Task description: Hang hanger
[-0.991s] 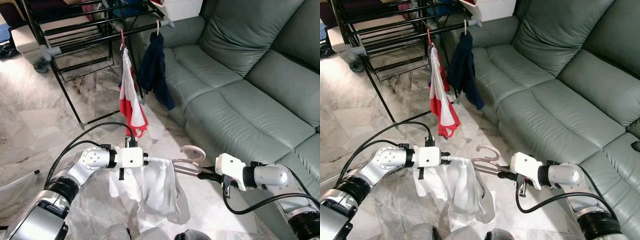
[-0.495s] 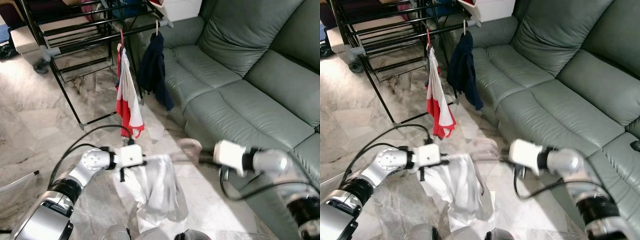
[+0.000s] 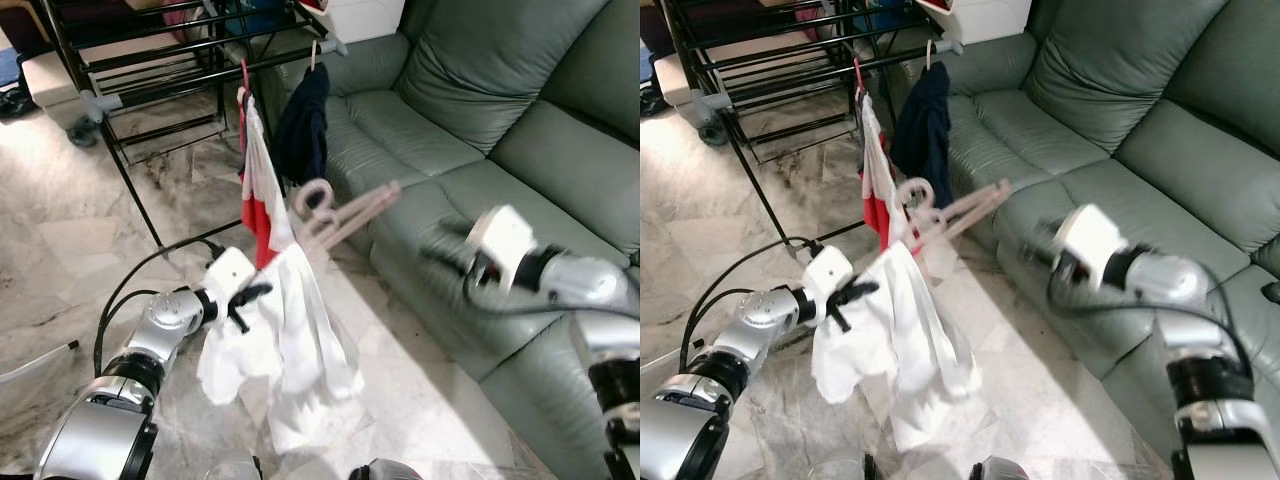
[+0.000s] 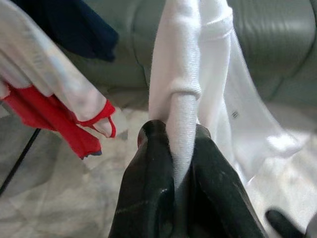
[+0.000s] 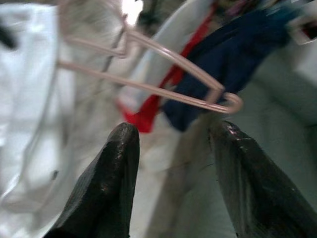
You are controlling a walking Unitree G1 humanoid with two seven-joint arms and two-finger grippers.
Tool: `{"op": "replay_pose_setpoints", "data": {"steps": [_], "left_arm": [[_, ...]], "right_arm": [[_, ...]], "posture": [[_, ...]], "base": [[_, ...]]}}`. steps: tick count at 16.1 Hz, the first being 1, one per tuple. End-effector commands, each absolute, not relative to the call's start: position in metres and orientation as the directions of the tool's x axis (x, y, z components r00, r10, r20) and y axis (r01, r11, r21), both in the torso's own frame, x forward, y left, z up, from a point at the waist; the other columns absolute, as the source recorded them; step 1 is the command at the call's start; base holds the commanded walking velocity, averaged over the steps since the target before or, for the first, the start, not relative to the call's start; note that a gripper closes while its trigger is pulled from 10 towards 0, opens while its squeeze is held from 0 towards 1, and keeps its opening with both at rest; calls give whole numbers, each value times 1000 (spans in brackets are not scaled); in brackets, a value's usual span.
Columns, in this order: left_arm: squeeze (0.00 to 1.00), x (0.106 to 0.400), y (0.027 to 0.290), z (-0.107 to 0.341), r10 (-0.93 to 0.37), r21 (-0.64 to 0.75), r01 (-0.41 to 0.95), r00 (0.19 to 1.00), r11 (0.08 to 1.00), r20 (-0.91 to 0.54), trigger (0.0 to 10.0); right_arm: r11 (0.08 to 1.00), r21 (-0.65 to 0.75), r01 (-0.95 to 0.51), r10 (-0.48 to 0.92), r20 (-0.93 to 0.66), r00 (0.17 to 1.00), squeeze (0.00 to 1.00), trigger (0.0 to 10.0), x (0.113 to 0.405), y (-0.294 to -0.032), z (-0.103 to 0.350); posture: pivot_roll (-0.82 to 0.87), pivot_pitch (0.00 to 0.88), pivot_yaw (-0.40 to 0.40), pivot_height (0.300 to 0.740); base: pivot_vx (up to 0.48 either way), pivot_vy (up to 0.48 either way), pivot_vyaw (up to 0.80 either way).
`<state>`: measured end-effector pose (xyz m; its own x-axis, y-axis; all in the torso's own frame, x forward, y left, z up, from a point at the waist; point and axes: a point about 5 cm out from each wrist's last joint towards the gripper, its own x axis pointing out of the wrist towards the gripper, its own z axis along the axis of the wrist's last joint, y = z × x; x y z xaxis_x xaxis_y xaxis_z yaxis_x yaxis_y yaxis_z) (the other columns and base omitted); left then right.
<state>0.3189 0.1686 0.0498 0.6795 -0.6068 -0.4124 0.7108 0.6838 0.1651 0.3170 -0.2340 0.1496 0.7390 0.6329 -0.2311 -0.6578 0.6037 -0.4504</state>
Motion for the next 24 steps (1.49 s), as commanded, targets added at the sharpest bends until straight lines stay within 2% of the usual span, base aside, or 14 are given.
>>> {"op": "replay_pose_setpoints", "data": {"steps": [1, 3, 5, 8, 11, 17, 19, 22, 23, 24], "left_arm": [[0, 333, 163, 74, -631, 171, 691, 715, 702, -301, 0], [0, 336, 139, 109, -767, 174, 777, 628, 606, -134, 0], [0, 335, 127, 125, -812, 177, 809, 579, 560, -77, 0], [0, 332, 115, 142, -855, 193, 843, 518, 503, -34, 0], [0, 319, 87, 174, -922, 272, 885, 386, 377, 21, 0], [0, 307, 74, 200, -953, 282, 911, 296, 300, 56, 0], [0, 310, 78, 193, -939, 290, 897, 342, 334, 26, 0], [0, 321, 89, 180, -896, 284, 859, 443, 427, 7, 0], [0, 321, 93, 177, -892, 323, 849, 451, 418, -33, 0], [0, 319, 92, 179, -900, 333, 856, 434, 396, -45, 0]], "right_arm": [[656, -430, -620, 596, -208, 776, 1000, 10000, 318, -236, 145], [708, -313, -633, 602, -202, 772, 1000, 10000, 311, -227, 126], [700, -283, -656, 624, -205, 754, 1000, 10000, 308, -220, 119], [702, -269, -659, 623, -216, 752, 1000, 10000, 308, -217, 112], [738, -158, -656, 620, -225, 752, 1000, 10000, 308, -211, 98], [703, -100, -704, 666, -256, 701, 1000, 10000, 301, -204, 86], [675, -34, -737, 720, -187, 668, 0, 10000, 298, -198, 96], [606, 34, -795, 790, -139, 597, 0, 10000, 289, -200, 108], [589, 18, -808, 793, -204, 574, 0, 10000, 282, -220, 108], [611, 12, -792, 772, -234, 591, 0, 10000, 281, -239, 112]], "posture": [[-35, 27, -25, 740], [-26, 29, -23, 740], [-19, 27, -20, 740], [-14, 24, -19, 740], [-5, 19, -14, 740], [3, 16, -12, 740], [3, 16, -10, 740], [-2, 15, -10, 740], [-7, 19, -9, 740], [-7, 19, -9, 740]], "base": [[0, 0, 0], [0, 0, 0], [0, 0, 0], [0, 0, 0], [0, 0, 0], [0, 0, 0], [0, 0, 0], [0, 0, 0], [0, 0, 0], [0, 0, 0]]}}
